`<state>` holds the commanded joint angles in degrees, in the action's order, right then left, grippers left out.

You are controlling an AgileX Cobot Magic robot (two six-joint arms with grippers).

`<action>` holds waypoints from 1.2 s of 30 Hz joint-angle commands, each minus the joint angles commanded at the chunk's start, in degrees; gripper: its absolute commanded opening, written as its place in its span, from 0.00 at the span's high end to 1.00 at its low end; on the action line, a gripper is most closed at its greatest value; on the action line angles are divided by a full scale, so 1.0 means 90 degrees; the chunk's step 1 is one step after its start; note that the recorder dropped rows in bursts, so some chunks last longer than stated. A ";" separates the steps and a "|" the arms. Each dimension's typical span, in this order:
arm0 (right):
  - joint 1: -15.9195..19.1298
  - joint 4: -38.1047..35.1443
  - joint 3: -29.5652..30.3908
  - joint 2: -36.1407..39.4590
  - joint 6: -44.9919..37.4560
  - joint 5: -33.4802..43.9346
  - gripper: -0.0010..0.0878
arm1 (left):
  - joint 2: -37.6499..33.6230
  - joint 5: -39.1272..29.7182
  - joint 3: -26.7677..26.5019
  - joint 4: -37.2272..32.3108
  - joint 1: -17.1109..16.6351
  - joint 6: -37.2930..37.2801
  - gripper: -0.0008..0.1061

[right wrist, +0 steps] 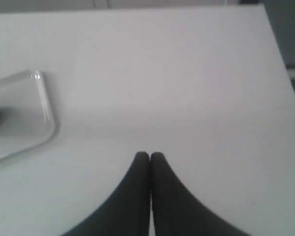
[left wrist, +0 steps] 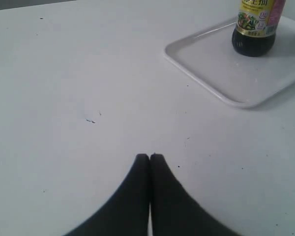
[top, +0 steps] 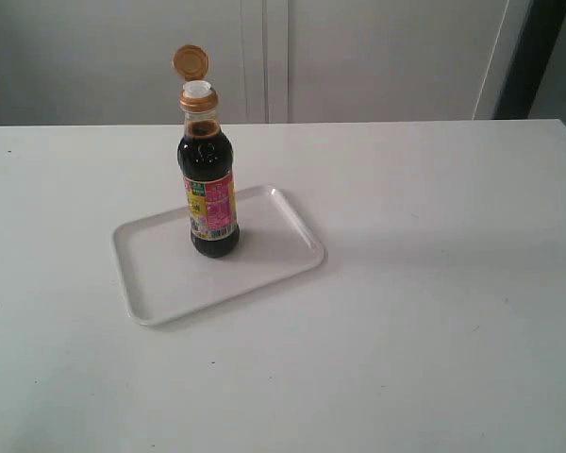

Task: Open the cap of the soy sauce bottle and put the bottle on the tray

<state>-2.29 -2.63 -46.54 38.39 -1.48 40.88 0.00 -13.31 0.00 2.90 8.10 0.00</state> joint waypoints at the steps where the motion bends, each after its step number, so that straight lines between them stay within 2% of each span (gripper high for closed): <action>1: 0.0000 0.0000 0.0134 -0.0172 0.0000 -0.0063 0.99 | 0.0000 0.0000 0.0000 0.0000 0.0000 0.0000 0.99; 9: 0.0000 0.0000 0.1016 -0.1769 0.0164 -0.0127 0.99 | 0.0000 0.0000 0.0000 0.0000 0.0000 0.0000 0.99; 15: 0.0000 -0.0031 0.1049 -0.2561 0.0164 -0.0127 0.99 | 0.0000 0.0000 0.0000 0.0000 0.0000 0.0000 0.99; 25: 0.0000 -0.0013 0.1049 -0.2854 0.0164 -0.0165 0.99 | 0.0000 0.0000 0.0000 0.0000 0.0000 0.0000 0.99; 33: 0.0000 0.0387 0.1061 -0.2869 0.0164 -0.0169 0.99 | 0.0000 0.0000 0.0000 0.0000 0.0000 0.0000 0.99; 36: 0.0000 0.0387 0.1333 -0.3009 0.0164 -0.0475 0.99 | 0.0000 0.0000 0.0000 0.0000 0.0000 0.0000 0.99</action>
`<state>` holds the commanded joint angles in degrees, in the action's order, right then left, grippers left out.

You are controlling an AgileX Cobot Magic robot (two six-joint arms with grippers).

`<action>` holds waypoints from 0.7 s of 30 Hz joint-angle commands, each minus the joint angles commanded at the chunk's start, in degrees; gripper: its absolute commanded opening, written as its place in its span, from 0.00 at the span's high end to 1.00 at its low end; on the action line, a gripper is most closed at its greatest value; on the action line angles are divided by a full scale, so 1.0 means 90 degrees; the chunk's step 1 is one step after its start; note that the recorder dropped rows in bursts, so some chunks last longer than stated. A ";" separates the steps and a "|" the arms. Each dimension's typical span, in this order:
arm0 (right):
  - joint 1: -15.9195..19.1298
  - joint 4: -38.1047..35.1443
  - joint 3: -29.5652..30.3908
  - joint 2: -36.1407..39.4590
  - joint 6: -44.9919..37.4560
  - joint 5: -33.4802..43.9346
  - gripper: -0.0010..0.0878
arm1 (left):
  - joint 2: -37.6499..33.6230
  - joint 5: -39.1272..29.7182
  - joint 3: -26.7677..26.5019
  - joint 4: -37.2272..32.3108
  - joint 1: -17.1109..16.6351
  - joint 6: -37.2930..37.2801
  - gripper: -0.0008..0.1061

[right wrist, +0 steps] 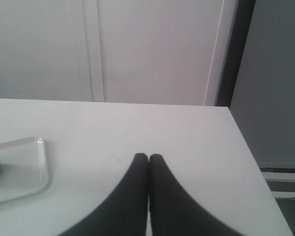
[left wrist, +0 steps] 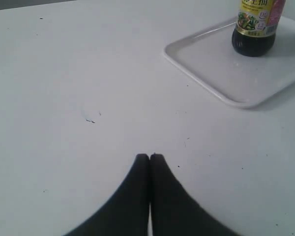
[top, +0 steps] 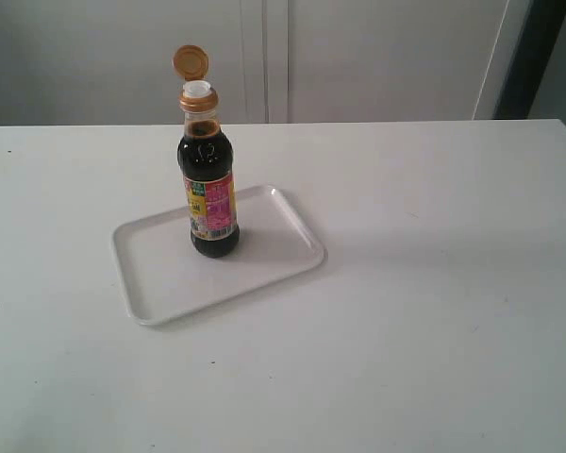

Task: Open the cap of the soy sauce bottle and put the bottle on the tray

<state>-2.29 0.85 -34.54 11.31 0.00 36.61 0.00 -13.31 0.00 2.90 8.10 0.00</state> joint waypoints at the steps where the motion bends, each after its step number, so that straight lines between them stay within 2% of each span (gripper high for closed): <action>1: 0.0000 0.0000 0.0127 -0.0068 0.0000 -0.0138 0.99 | 0.0000 0.0000 0.0000 0.0000 0.0000 0.0000 0.99; 4: 0.0000 0.0000 0.0816 -0.0410 0.0000 -0.0530 0.99 | 0.0000 0.0000 0.0000 0.0000 0.0000 0.0000 0.99; 10: 0.0000 0.0000 0.1994 -0.1257 0.0000 -0.0781 0.99 | 0.0000 0.0000 0.0000 0.0000 0.0000 0.0000 0.99; 17: 0.0000 0.0000 0.2792 -0.1257 0.0000 -0.1167 0.99 | 0.0000 0.0000 0.0000 0.0000 0.0000 0.0000 0.99; 21: 0.0000 -0.0026 0.3419 -0.1257 0.0000 -0.1761 0.99 | 0.0000 0.0000 0.0000 0.0000 0.0000 0.0000 0.99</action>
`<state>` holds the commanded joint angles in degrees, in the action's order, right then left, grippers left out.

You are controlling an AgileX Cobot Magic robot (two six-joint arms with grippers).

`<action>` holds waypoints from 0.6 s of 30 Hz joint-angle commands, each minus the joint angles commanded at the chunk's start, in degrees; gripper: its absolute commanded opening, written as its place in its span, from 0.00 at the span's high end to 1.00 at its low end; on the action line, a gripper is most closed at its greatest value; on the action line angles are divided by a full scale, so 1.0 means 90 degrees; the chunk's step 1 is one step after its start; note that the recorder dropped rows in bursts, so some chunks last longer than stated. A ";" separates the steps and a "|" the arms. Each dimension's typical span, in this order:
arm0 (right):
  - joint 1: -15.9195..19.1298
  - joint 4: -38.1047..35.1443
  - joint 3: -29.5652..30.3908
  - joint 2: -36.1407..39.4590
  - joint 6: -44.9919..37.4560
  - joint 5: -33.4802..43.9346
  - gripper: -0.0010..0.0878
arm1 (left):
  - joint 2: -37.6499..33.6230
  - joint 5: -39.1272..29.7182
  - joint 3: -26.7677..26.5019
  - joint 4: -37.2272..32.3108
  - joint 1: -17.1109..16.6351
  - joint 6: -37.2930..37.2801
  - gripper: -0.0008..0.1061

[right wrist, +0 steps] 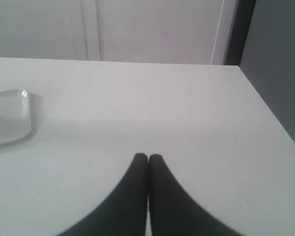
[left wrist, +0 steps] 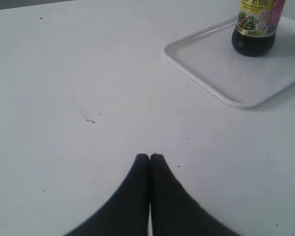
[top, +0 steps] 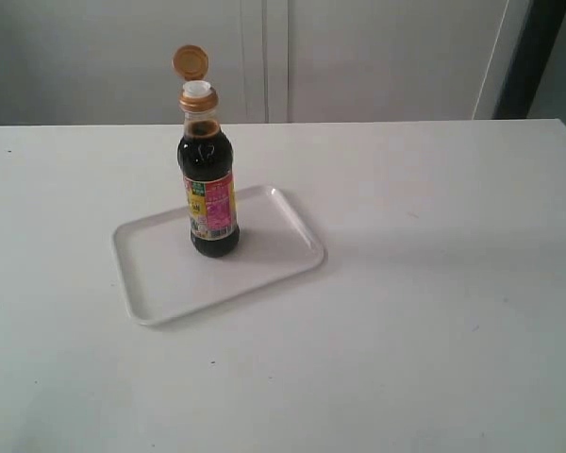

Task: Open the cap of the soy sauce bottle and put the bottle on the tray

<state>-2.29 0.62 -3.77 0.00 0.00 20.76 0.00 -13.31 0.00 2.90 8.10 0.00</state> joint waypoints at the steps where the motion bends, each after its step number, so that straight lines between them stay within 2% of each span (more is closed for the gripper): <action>1: 0.0000 0.0000 0.0068 0.0000 0.0000 0.0000 0.99 | 0.0000 0.0000 0.0000 0.0000 0.0000 0.0000 0.99; 11: 0.0000 0.0000 0.0288 0.0000 0.0000 0.0109 0.99 | 0.0000 0.0000 0.0000 0.0000 0.0000 0.0000 0.99; 18: 0.0000 0.0000 0.0419 0.0000 0.0000 -0.0125 0.99 | 0.0000 0.0000 0.0000 0.0000 0.0000 0.0000 0.99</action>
